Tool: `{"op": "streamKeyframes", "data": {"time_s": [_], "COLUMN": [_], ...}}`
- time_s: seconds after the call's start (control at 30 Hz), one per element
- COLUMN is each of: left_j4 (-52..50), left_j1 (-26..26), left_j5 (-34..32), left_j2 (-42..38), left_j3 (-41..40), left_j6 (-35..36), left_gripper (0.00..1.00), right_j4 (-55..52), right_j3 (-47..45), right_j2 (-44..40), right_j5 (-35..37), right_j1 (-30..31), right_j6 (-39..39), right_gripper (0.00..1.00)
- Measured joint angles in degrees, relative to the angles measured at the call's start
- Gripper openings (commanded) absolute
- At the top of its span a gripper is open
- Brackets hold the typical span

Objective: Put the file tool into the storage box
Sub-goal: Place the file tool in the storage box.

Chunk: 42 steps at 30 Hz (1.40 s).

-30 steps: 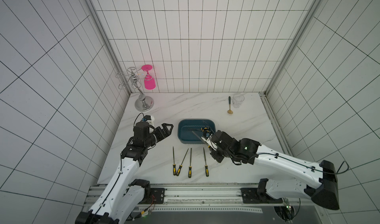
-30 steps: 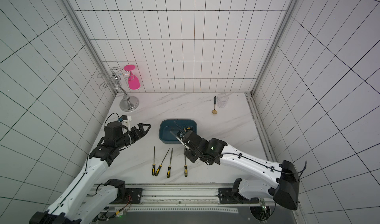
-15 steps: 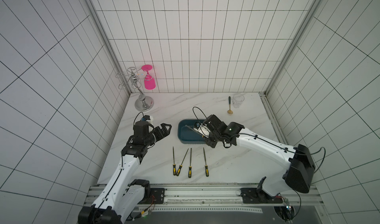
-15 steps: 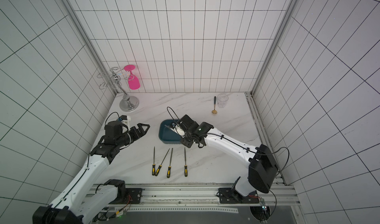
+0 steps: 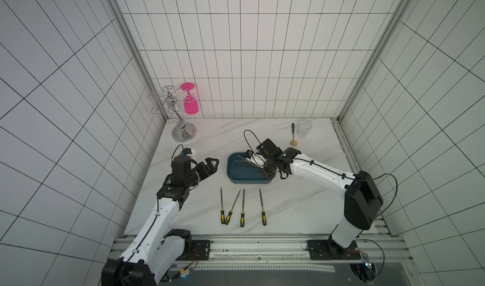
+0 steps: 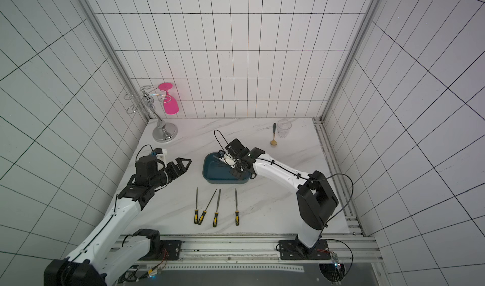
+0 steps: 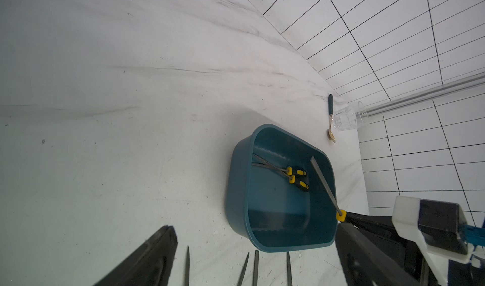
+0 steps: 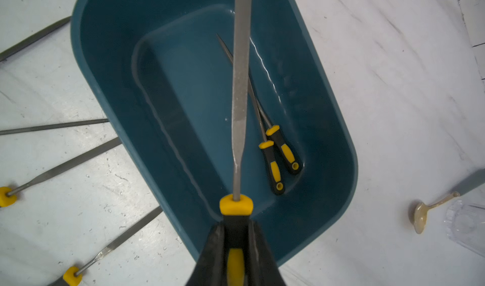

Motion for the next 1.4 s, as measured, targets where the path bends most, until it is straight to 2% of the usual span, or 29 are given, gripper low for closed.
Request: {"op": "streamKeyframes", "data": {"time_s": [0.43,0.5,0.6,0.77,1.0,1.2,1.4], "left_j4": [0.2,0.3,0.0,-4.1,-4.6,-4.3,-4.1], "left_j1": [0.1,0.1,0.0,-2.8,-4.0,-7.5,-9.9], "left_j5": [-2.4,-2.5,-2.4,-4.6,-5.1,-5.4,-4.7], "left_j2": [-2.6,-2.7,-2.7,-2.8,-3.2,-1.5,4.3], "left_j3": [-1.1,-1.1,-1.0,0.8,0.9,0.9,1.0], "left_j6": [0.0,0.0,0.3,2.5,2.8,2.6,2.6], "left_gripper": [0.99,0.98,0.98,0.98,0.98,0.98,0.98], "right_j4": [0.3,0.3,0.2,0.1,0.9,3.9,10.6], "right_j3": [2.5,2.5,3.2,6.0,6.3,5.7,0.3], "right_j2": [5.0,5.7,7.1,10.4,10.6,4.3,-7.3], "right_j5": [0.2,0.1,0.1,0.5,3.0,5.9,8.7], "right_j1": [-1.4,-1.4,-1.4,-1.4,-1.4,-1.4,-1.4], "right_j6": [-4.7,-4.8,-4.6,-3.3,-1.2,3.7,16.1], "right_gripper": [0.01,0.05,0.25,0.41,0.42,0.42,0.43]}}
